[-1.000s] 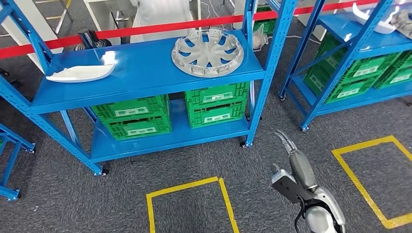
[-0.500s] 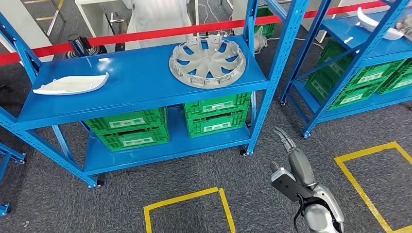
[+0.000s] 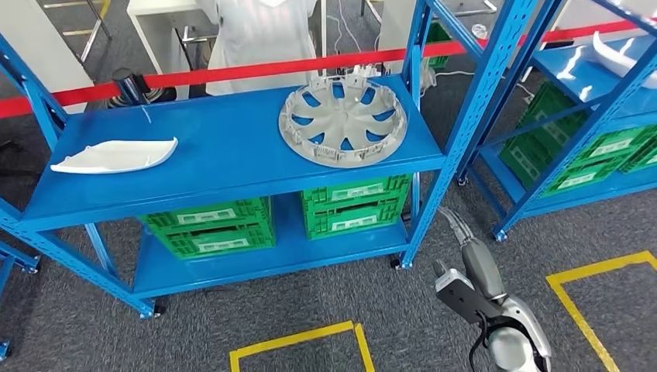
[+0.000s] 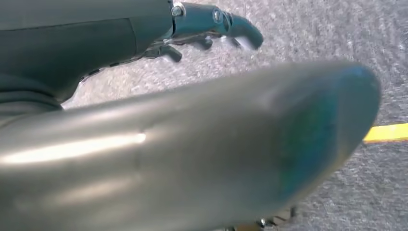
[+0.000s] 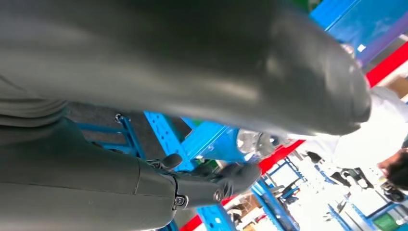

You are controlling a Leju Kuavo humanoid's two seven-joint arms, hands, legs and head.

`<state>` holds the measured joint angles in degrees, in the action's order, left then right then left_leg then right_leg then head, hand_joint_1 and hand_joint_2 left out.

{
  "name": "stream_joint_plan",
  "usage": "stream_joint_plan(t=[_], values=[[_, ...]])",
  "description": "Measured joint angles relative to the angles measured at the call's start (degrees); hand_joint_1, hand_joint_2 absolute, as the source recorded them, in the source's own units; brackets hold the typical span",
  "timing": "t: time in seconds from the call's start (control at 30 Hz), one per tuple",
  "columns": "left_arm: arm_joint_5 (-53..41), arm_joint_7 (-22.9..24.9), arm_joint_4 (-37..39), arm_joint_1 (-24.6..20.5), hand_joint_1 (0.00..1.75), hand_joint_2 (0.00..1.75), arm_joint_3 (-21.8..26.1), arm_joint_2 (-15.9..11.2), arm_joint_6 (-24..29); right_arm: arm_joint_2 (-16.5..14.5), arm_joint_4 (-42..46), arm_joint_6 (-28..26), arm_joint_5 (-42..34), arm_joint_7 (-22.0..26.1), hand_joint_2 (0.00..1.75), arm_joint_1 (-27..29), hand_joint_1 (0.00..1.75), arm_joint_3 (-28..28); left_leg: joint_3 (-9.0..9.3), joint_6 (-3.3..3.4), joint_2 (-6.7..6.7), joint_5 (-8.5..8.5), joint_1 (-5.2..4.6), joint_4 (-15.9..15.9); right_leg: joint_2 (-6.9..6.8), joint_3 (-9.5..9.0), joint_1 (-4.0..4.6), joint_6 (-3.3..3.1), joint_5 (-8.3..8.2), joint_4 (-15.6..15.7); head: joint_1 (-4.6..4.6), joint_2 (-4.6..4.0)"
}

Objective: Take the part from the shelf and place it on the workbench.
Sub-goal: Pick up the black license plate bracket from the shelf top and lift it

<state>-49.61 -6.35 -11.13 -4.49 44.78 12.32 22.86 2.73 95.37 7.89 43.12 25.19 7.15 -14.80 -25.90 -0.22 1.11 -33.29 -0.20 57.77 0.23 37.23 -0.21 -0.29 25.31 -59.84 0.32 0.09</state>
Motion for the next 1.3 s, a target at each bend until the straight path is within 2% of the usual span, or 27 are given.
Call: stream_joint_plan(t=[0.07, 0.1, 0.13, 0.2, 0.23, 0.27, 0.3, 0.37, 0.43, 0.47, 0.5, 0.53, 0.6, 0.63, 0.7, 0.8, 0.87, 0.97, 1.3], values=[[-0.07, 0.01, -0.03, -0.09, 0.0, 0.0, 0.0, -0.04, 0.0, 0.0, 0.0, -0.03, -0.03, 0.07, 0.0, -0.04, 0.0, -0.01, -0.15, -0.58, -0.15, 0.2, 0.03, 1.61, 0.06, -1.32, -0.24, -0.8, 0.24, 0.74, -0.09, 0.0], [-0.07, 0.01, -0.03, -0.21, 0.0, 0.0, 0.0, -0.04, -0.01, 0.0, 0.01, -0.03, -0.03, 0.09, 0.0, -0.07, 0.0, -0.02, -1.31, -0.85, -0.25, -0.05, 0.08, 3.91, 0.03, -2.04, -0.35, -1.16, 0.51, 1.05, -0.17, 0.0], [-0.07, 0.01, -0.03, -0.32, 0.0, 0.0, 0.0, -0.05, -0.01, 0.0, 0.0, -0.03, -0.03, 0.1, 0.0, -0.08, 0.0, -0.02, -3.27, -1.15, -0.36, -0.81, 0.2, 7.15, -0.03, -2.67, -0.44, -1.44, 0.86, 1.28, -0.25, 0.0], [-0.07, 0.03, -0.01, -0.42, 0.0, 0.0, 0.0, -0.06, -0.02, -0.01, -0.02, -0.02, -0.02, 0.1, 0.0, -0.1, 0.0, -0.02, -7.93, -1.69, -0.51, -3.56, 0.45, 13.51, -0.06, -3.59, -0.48, -1.69, 1.69, 1.37, -0.34, 0.0], [-0.07, 0.1, -0.01, -0.38, 0.0, 0.0, 0.0, -0.08, -0.02, -0.02, -0.04, -0.02, -0.02, 0.09, 0.0, -0.06, 0.0, -0.02, -9.71, -1.84, -0.56, -4.51, 0.56, 15.12, 0.0, -4.07, -0.49, -1.68, 2.12, 1.37, -0.34, 0.0], [-0.07, 0.18, 0.0, -0.32, 0.0, 0.0, 0.0, -0.1, -0.02, -0.02, -0.07, -0.02, -0.02, 0.08, 0.0, -0.03, 0.0, -0.02, -10.69, -1.93, -0.61, -4.19, 0.63, 15.02, 0.07, -4.64, -0.5, -1.63, 2.57, 1.37, -0.34, 0.0], [-0.08, 0.26, 0.01, -0.28, 0.0, 0.0, 0.0, -0.14, -0.02, -0.02, -0.1, -0.02, -0.02, 0.06, 0.0, -0.01, 0.0, -0.02, -10.82, -1.96, -0.67, -2.42, 0.68, 13.17, 0.13, -5.27, -0.54, -1.55, 3.03, 1.37, -0.34, 0.0], [-0.14, 0.32, 0.02, -0.25, 0.0, 0.0, 0.0, -0.21, -0.02, -0.02, -0.13, 0.05, -0.04, 0.01, 0.0, -0.01, 0.0, -0.02, -9.36, -1.91, -0.79, 3.43, 0.71, 6.19, 0.18, -6.49, -0.58, -1.18, 3.95, 1.36, -0.32, 0.0], [-0.2, 0.31, 0.05, -0.29, 0.0, 0.0, 0.0, -0.22, -0.01, -0.02, -0.14, 0.21, -0.08, -0.06, 0.0, -0.03, 0.0, -0.03, -8.25, -1.38, -0.95, 5.66, 0.53, 1.75, 0.18, -6.99, -0.55, -0.56, 4.6, 1.32, -0.33, 0.0], [-0.2, 0.29, 0.06, -0.26, 0.0, 0.0, 0.0, -0.2, -0.01, -0.03, -0.14, 0.33, -0.09, -0.1, 0.0, -0.02, 0.0, -0.04, -8.15, -1.02, -1.0, 5.61, 0.44, 1.38, 0.18, -7.04, -0.47, -0.25, 4.81, 1.29, -0.32, 0.0], [-0.19, 0.29, 0.06, -0.21, 0.0, 0.0, 0.0, -0.18, 0.01, -0.03, -0.15, 0.46, -0.1, -0.15, 0.0, 0.0, 0.0, -0.05, -8.07, -0.85, -1.04, 5.67, 0.42, 1.29, 0.17, -7.09, -0.4, -0.37, 4.93, 1.24, -0.33, 0.0], [-0.19, 0.3, 0.05, -0.12, 0.0, 0.0, 0.0, -0.15, 0.02, -0.03, -0.17, 0.62, -0.1, -0.21, 0.0, 0.01, 0.0, -0.09, -7.95, -0.79, -0.99, 6.36, 0.42, 1.22, 0.16, -7.14, -0.32, -0.75, 5.01, 1.22, -0.28, 0.0], [-0.25, 0.4, 0.05, 0.02, 0.0, 0.0, 0.0, -0.13, 0.17, -0.03, -0.26, 0.84, -0.11, -0.25, 0.0, -0.01, 0.0, -0.25, -7.9, -0.78, -0.86, 6.61, 0.41, 1.12, 0.11, -7.36, -0.22, -1.72, 5.02, 1.36, -0.27, 0.0], [-0.32, 0.45, 0.05, 0.02, 0.0, 0.0, 0.0, -0.13, 0.32, -0.04, -0.31, 0.93, -0.11, -0.24, 0.0, -0.03, 0.0, -0.33, -7.87, -0.61, -0.79, 6.51, 0.37, 1.12, 0.07, -7.49, -0.21, -1.81, 5.02, 1.57, -0.27, 0.0], [-0.58, 0.58, 0.05, 0.05, 0.0, 0.0, 0.0, -0.18, 0.83, -0.06, -0.49, 1.08, -0.08, -0.15, 0.0, -0.12, 0.0, -0.39, -7.78, -0.3, -0.75, 6.31, 0.33, 1.11, 0.02, -7.79, -0.21, -1.39, 5.04, 2.01, -0.27, 0.0], [-0.86, 0.91, 0.04, 0.09, 0.0, 0.0, 0.0, -0.63, 1.68, -0.05, -1.15, 1.5, 0.03, 0.33, 0.0, -0.52, 0.0, -0.38, -7.73, -0.07, -0.77, 6.17, 0.33, 1.12, 0.02, -8.08, -0.26, -0.22, 5.03, 2.49, -0.27, 0.0], [-0.86, 1.0, 0.03, 0.11, 0.0, 0.0, 0.01, -1.19, 2.07, -0.04, -1.8, 1.69, 0.03, 0.75, 0.0, -1.01, 0.0, -0.37, -7.7, -0.03, -0.77, 6.15, 0.32, 1.13, 0.02, -8.15, -0.29, 0.31, 5.02, 2.63, -0.28, 0.0], [-0.87, 0.79, -0.08, 0.11, 0.0, 0.0, 0.02, -2.06, 2.35, -0.04, -2.77, 1.7, -0.02, 0.94, 0.0, -1.75, 0.0, -0.25, -7.64, -0.02, -0.76, 6.15, 0.32, 1.12, -0.01, -8.2, -0.29, 0.56, 5.03, 2.67, -0.28, 0.0], [-1.38, -0.16, -0.28, -0.13, 0.0, 0.0, 0.02, -3.53, 2.2, -0.05, -4.54, 1.52, -0.58, 1.49, 0.0, -2.1, 0.0, 1.04, -7.4, 0.0, -0.75, 6.15, 0.15, 1.05, -0.01, -8.35, -0.42, 0.83, 5.0, 2.7, -0.3, 0.0]])
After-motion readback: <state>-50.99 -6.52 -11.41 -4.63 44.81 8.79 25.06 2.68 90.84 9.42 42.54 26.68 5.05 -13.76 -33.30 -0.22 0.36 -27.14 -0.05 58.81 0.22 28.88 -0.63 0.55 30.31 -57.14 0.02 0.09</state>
